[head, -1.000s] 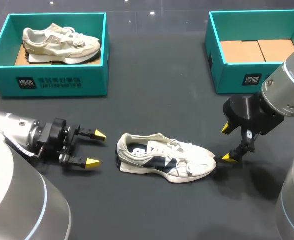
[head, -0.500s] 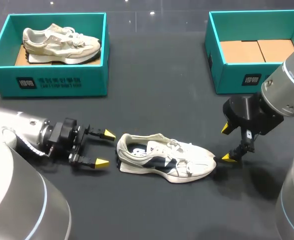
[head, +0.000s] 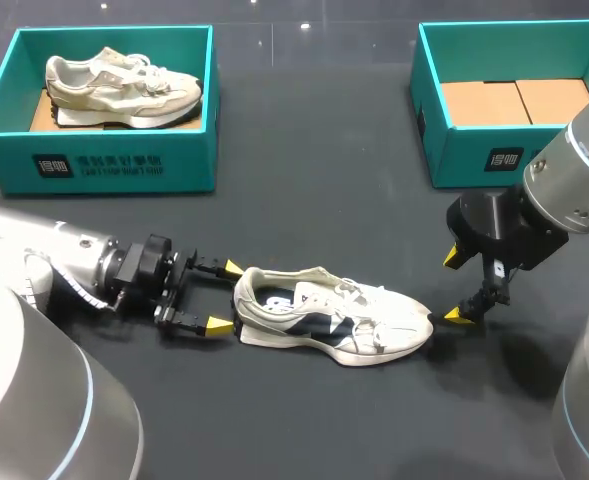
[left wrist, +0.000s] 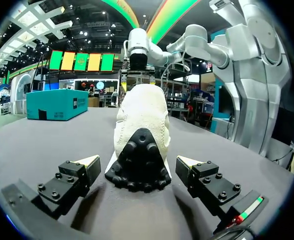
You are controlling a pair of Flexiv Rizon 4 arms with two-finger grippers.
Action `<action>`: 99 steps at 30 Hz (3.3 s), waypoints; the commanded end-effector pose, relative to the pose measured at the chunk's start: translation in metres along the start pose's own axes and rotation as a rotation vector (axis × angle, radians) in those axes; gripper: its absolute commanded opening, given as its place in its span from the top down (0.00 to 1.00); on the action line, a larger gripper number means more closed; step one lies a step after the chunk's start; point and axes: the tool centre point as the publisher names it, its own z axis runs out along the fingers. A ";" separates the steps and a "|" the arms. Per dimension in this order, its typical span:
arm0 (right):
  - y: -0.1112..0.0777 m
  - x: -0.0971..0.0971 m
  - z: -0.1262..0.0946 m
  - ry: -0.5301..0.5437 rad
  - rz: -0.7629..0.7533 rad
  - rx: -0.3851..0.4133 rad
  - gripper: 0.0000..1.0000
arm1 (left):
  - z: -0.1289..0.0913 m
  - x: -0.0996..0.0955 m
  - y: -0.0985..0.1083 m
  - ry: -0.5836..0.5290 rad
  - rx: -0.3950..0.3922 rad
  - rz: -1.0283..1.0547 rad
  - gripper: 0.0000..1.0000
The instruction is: Take the shoe out of the shoebox, open the shoe tongue, remove and reinsert the insole, then place the shoe into the shoebox
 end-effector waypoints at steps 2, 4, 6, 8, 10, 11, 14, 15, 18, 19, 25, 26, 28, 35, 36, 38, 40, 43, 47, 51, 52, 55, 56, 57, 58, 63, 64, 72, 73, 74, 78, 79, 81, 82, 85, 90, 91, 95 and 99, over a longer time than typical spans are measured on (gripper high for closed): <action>-0.001 0.002 0.001 -0.004 0.000 0.000 0.00 | 0.008 0.001 0.001 0.010 0.003 -0.004 0.00; -0.001 0.002 0.001 -0.004 0.000 0.000 0.00 | 0.010 0.002 0.000 0.013 0.007 -0.007 0.00; -0.001 0.002 0.001 -0.004 0.000 0.000 0.00 | 0.013 0.004 0.000 0.011 0.008 -0.007 0.00; -0.001 0.002 0.001 -0.004 0.000 0.000 0.00 | 0.015 0.005 0.000 0.004 0.006 -0.007 0.00; -0.001 0.002 0.001 -0.004 0.000 0.000 0.00 | 0.017 0.005 0.000 0.004 0.006 -0.008 0.00; -0.001 0.002 0.001 -0.004 0.000 0.000 0.00 | 0.018 0.005 0.000 0.000 0.008 -0.013 0.00; -0.001 0.002 0.001 -0.004 0.000 0.000 0.00 | 0.019 0.005 0.001 -0.006 0.013 -0.019 0.00; -0.001 0.002 0.001 -0.004 0.000 0.000 0.00 | 0.020 0.004 0.001 -0.007 0.014 -0.019 0.00; -0.001 0.002 0.001 -0.004 0.000 0.000 0.00 | 0.021 0.003 0.001 -0.011 0.019 -0.021 0.00; -0.001 0.002 0.001 -0.004 0.000 0.000 0.00 | 0.022 0.002 0.001 -0.012 0.020 -0.022 0.00; -0.001 0.002 0.001 -0.004 0.000 0.000 0.00 | 0.026 -0.001 0.002 -0.008 0.018 -0.017 0.00; -0.001 0.002 0.001 -0.004 0.000 0.000 0.00 | 0.027 -0.002 0.002 -0.004 0.017 -0.015 0.00; -0.001 0.002 0.001 -0.004 0.000 0.000 0.00 | 0.030 -0.004 0.001 -0.002 0.015 -0.014 0.00; -0.001 0.002 0.001 -0.004 0.000 0.000 0.00 | 0.040 -0.003 0.001 0.027 0.008 -0.012 0.00; -0.001 0.002 0.001 -0.004 0.000 0.000 0.00 | 0.042 -0.003 0.002 0.030 0.006 -0.013 0.00; -0.001 0.002 0.001 -0.004 0.000 0.000 0.00 | 0.044 -0.003 0.003 0.034 0.006 -0.016 0.00; -0.001 0.002 0.001 -0.004 0.000 0.000 0.00 | 0.046 -0.004 0.003 0.036 0.005 -0.017 0.00; -0.001 0.002 0.001 -0.004 0.000 0.000 0.00 | 0.049 -0.005 0.004 0.037 0.005 -0.017 0.00; -0.001 0.002 0.001 -0.004 0.000 0.000 0.00 | 0.051 -0.007 0.002 0.039 0.010 -0.019 0.00; -0.001 0.002 0.001 -0.004 0.000 0.000 0.00 | 0.055 -0.005 0.001 0.045 0.017 -0.020 0.00; -0.001 0.002 0.001 -0.004 0.000 0.000 0.00 | 0.057 -0.004 0.002 0.047 0.017 -0.020 0.00; -0.001 0.002 0.001 -0.004 0.000 0.000 0.00 | 0.059 -0.003 0.002 0.052 0.018 -0.019 0.00; -0.001 0.002 0.001 -0.004 0.000 0.000 0.00 | 0.060 -0.003 0.002 0.053 0.019 -0.019 0.00; -0.001 0.002 0.001 -0.004 0.000 0.000 0.00 | 0.060 -0.002 0.002 0.054 0.022 -0.020 0.00; -0.001 0.002 0.001 -0.004 0.000 0.000 0.00 | 0.061 -0.002 0.001 0.055 0.023 -0.020 0.00; -0.001 0.002 0.001 -0.004 0.000 0.000 0.00 | 0.063 -0.001 0.001 0.060 0.033 -0.018 0.00; -0.001 0.002 0.001 -0.004 0.000 0.000 0.00 | 0.063 -0.001 0.001 0.060 0.034 -0.018 0.00; -0.001 0.002 0.001 -0.004 0.000 0.000 0.00 | 0.066 0.002 -0.001 0.062 0.043 -0.017 1.00; -0.001 0.002 0.001 -0.004 0.000 0.000 0.00 | 0.066 0.002 -0.001 0.062 0.044 -0.016 1.00; -0.001 0.002 0.001 -0.004 0.000 0.000 0.00 | 0.066 0.003 -0.002 0.062 0.045 -0.015 1.00; -0.001 0.002 0.001 -0.004 0.000 0.000 0.00 | 0.065 0.009 -0.004 0.041 0.045 -0.006 1.00; -0.001 0.002 0.001 -0.004 0.000 0.000 0.00 | 0.065 0.011 -0.004 0.034 0.042 -0.005 1.00; -0.001 0.002 0.001 -0.004 0.000 0.000 0.00 | 0.065 0.013 -0.005 0.008 0.032 -0.006 1.00; -0.001 0.002 0.001 -0.004 0.000 0.000 0.00 | 0.065 0.014 -0.005 -0.003 0.032 -0.013 1.00; -0.001 0.002 0.001 -0.004 0.000 0.000 0.00 | 0.064 0.017 -0.005 -0.041 0.027 -0.038 1.00; -0.001 0.002 0.001 -0.004 0.000 0.000 0.00 | 0.064 0.020 -0.002 -0.086 0.018 -0.074 1.00; -0.001 0.002 0.001 -0.004 0.000 0.000 0.00 | 0.064 0.021 -0.002 -0.092 0.021 -0.077 1.00; -0.001 0.002 0.001 -0.004 0.000 0.000 0.00 | 0.064 0.023 -0.001 -0.114 0.020 -0.074 1.00; -0.001 0.002 0.001 -0.004 0.000 0.000 0.00 | 0.065 0.022 0.001 -0.115 0.013 -0.070 1.00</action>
